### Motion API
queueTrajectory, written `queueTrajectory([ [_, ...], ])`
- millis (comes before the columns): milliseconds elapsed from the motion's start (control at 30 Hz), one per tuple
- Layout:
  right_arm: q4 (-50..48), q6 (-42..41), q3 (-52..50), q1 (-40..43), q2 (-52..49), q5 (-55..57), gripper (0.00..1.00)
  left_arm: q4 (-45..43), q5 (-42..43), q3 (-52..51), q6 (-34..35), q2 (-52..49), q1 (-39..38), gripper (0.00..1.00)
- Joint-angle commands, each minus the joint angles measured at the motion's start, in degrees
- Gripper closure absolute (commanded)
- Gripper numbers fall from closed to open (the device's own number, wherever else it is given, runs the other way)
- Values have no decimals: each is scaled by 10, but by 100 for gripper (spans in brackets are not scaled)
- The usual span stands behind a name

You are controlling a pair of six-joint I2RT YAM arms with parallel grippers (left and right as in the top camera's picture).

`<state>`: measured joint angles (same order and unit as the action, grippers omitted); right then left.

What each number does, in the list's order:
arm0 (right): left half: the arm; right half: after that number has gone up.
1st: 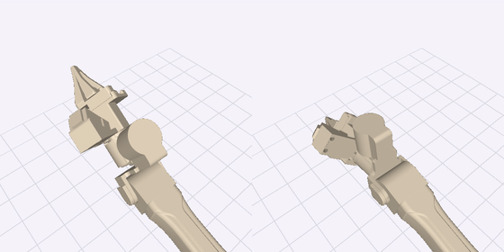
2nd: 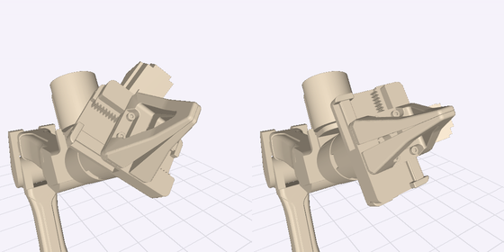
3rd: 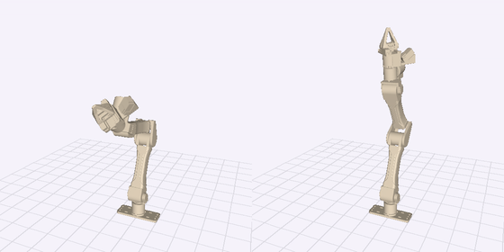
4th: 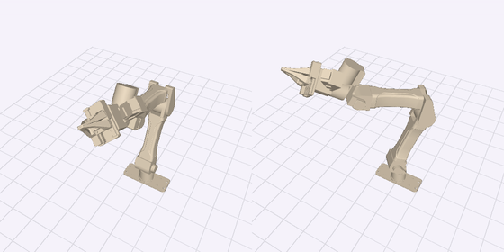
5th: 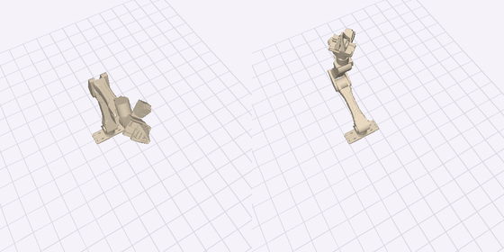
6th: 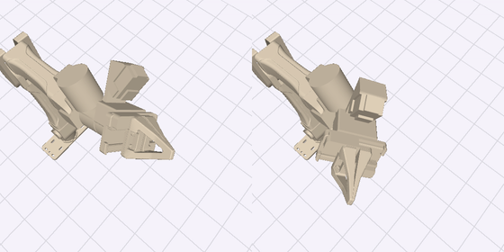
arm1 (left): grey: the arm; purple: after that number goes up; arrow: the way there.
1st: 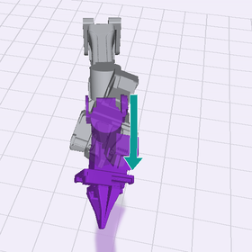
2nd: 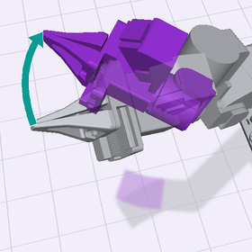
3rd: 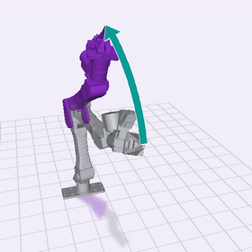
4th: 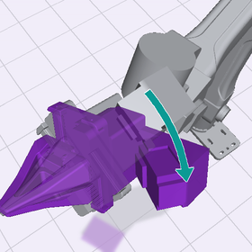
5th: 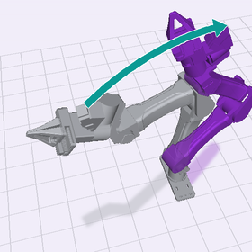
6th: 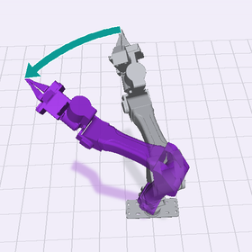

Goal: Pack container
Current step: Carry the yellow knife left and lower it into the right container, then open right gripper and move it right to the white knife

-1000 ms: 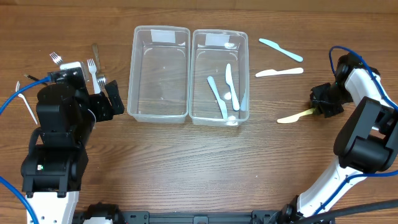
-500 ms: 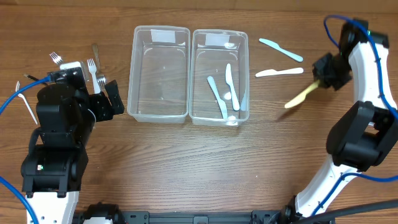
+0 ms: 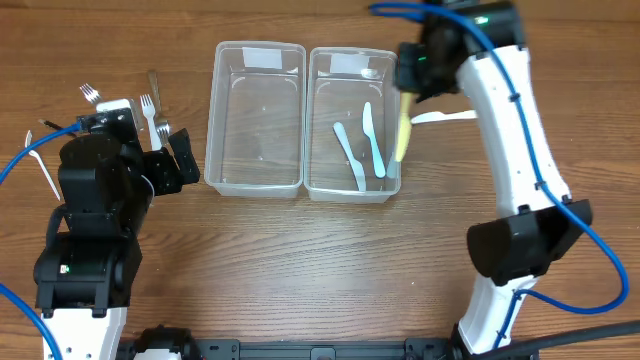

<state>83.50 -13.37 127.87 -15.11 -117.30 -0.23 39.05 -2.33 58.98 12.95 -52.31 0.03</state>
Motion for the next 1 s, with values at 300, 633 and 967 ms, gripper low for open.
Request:
queueTrajectory([
  [300,-19,49,-3,-37,-110,-55,96,-1,9,13,-12,-1,3,0],
  [633,-33,76,-2,-37,-126,-59,68,-2,9,13,-11,-1,3,0],
  [967,-27,-62,257,1,-123,17,52,-1,9,13,-11,-1,3,0],
])
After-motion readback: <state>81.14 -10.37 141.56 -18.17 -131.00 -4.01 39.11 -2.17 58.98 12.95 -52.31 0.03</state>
